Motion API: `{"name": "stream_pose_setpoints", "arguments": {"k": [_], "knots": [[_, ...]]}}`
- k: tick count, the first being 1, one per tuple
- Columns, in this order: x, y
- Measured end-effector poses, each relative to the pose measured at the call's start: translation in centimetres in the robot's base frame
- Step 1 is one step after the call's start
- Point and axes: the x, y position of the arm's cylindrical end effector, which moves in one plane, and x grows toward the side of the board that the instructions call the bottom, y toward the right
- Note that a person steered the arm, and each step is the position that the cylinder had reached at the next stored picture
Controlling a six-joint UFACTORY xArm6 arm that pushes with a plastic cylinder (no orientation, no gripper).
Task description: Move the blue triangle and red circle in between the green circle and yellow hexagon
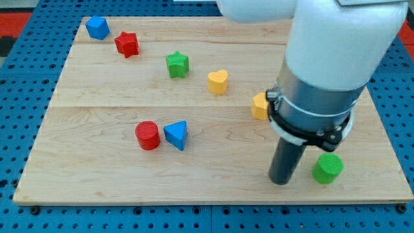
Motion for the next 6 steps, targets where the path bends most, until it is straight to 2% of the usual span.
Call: {"name": "stream_pose_setpoints", "arguments": {"k": [1, 2, 3, 4, 5, 6], "knots": [[-0.2, 5.4], [-0.4, 8.0], [1.6, -4.2], [0.7, -18.9], [-3.3, -27.2], [-8.7, -24.4]]}}
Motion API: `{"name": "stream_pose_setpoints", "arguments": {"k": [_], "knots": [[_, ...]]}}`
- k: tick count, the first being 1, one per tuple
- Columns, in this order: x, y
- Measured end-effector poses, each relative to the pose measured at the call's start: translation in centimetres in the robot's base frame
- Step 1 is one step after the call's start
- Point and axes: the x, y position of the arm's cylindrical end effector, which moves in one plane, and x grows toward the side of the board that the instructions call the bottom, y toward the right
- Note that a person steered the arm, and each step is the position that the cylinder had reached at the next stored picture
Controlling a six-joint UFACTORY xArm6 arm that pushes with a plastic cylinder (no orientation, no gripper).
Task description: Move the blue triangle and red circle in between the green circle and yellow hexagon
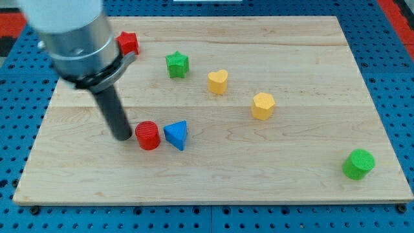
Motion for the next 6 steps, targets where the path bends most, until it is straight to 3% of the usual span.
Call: {"name": "stream_pose_setpoints", "arguments": {"k": [1, 3, 4, 5, 6], "knots": [[-0.4, 9.8], [2.1, 15.0], [3.3, 23.9], [4.0, 25.3], [9.2, 19.0]]}}
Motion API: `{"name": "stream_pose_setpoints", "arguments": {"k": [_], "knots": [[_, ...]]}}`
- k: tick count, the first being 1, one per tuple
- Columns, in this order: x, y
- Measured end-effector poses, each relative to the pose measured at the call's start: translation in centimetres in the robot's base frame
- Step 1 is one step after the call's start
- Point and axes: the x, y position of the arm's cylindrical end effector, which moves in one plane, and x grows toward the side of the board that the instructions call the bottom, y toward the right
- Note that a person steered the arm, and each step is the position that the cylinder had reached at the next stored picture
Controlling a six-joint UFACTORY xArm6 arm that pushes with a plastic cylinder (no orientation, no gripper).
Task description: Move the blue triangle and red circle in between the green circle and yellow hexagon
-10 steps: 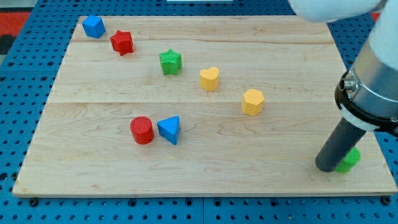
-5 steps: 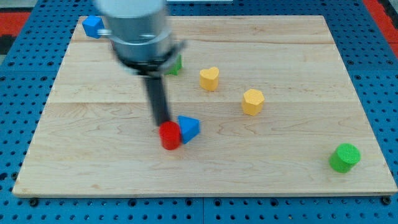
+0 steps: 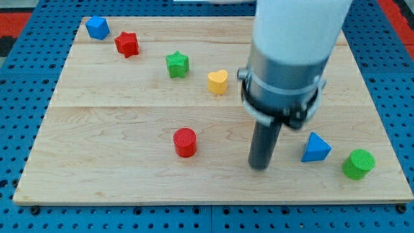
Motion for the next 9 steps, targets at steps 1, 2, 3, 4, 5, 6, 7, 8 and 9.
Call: {"name": "stream_pose_setpoints", "arguments": {"k": [1, 2, 3, 4, 5, 6, 7, 8, 9], "knots": [[0.9, -9.3], [-4.6, -13.4], [-8.3, -10.9], [-7.9, -4.5], [-7.9, 0.9], [-7.9, 2.9], [-7.6, 4.5], [-7.1, 3.3], [-3.4, -4.3]]}}
